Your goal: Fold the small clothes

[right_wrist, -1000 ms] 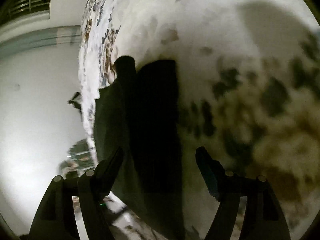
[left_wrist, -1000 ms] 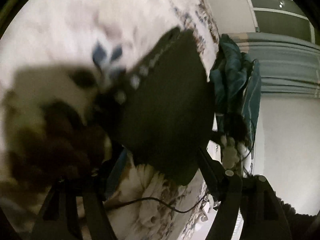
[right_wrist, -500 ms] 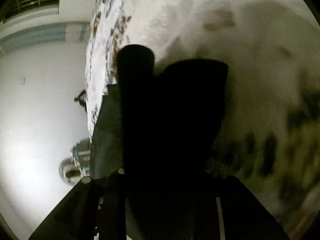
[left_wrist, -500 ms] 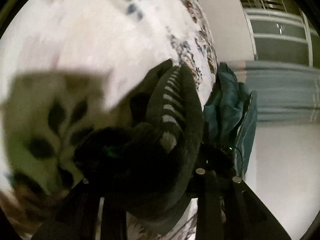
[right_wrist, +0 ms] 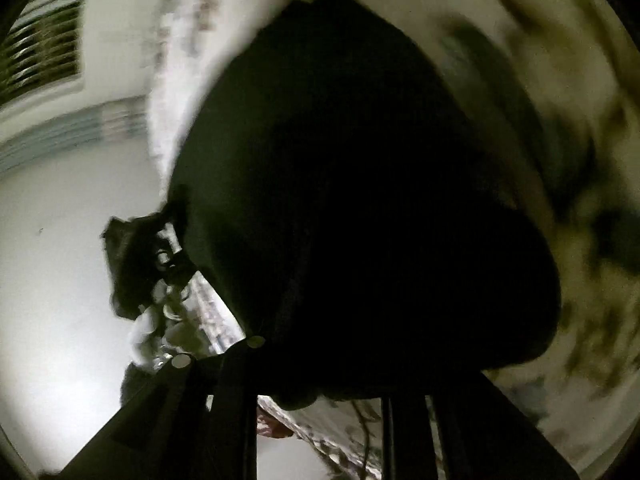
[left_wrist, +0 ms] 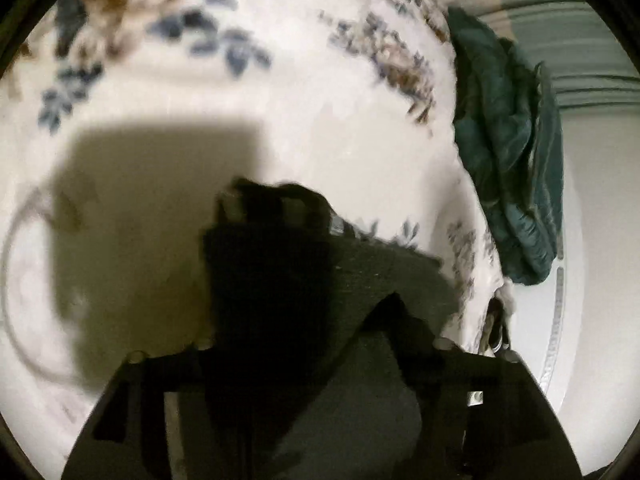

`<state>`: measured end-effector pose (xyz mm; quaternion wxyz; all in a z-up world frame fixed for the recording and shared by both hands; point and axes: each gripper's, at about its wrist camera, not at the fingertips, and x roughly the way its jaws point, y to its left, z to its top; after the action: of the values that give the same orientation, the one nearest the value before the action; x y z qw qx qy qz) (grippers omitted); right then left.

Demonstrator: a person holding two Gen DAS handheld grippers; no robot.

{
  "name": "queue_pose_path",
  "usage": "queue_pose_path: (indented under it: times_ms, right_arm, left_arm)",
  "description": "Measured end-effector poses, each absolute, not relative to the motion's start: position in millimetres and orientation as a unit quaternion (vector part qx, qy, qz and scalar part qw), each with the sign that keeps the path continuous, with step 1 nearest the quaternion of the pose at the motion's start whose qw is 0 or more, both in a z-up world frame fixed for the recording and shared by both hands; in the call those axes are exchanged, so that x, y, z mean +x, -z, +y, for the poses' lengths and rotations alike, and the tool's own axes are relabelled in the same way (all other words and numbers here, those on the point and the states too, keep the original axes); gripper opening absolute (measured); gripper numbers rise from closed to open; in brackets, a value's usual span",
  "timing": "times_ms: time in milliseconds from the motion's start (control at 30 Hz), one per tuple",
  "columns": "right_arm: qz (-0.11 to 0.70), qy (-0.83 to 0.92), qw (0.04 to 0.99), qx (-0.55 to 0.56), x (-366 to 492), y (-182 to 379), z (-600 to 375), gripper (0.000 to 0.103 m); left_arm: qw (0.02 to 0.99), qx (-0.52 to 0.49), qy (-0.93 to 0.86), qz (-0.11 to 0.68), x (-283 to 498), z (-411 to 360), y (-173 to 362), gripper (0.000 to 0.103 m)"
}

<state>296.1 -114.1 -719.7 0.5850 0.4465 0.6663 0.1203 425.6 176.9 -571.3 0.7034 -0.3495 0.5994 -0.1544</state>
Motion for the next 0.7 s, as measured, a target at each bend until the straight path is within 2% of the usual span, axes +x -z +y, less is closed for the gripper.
queue_pose_path:
  times_ms: [67, 100, 200, 400, 500, 567, 667, 700]
  right_arm:
    - [0.68, -0.103, 0.56, 0.461, 292, 736, -123, 0.047]
    - [0.689, -0.104, 0.556, 0.453, 293, 738, -127, 0.05]
    - [0.705, -0.119, 0.567, 0.408, 290, 724, -144, 0.056]
    - [0.747, -0.108, 0.549, 0.358, 256, 694, -194, 0.057]
    - [0.751, -0.095, 0.556, 0.343, 257, 682, -213, 0.058]
    - [0.737, -0.096, 0.585, 0.326, 271, 671, -233, 0.063]
    - [0.702, -0.11, 0.637, 0.298, 332, 668, -234, 0.063]
    - [0.687, -0.123, 0.656, 0.288, 362, 672, -226, 0.063]
  left_arm:
    - [0.708, -0.369, 0.147, 0.584, 419, 179, 568, 0.06]
    - [0.711, -0.377, 0.144, 0.576, 416, 181, 563, 0.06]
    - [0.737, -0.385, 0.126, 0.541, 392, 191, 535, 0.06]
    - [0.78, -0.338, 0.044, 0.525, 299, 207, 495, 0.062]
    - [0.768, -0.32, 0.009, 0.555, 252, 202, 511, 0.062]
    - [0.754, -0.289, -0.015, 0.59, 226, 194, 538, 0.062]
    - [0.736, -0.245, -0.039, 0.63, 201, 180, 587, 0.061]
    - [0.754, -0.248, -0.039, 0.607, 197, 178, 591, 0.065]
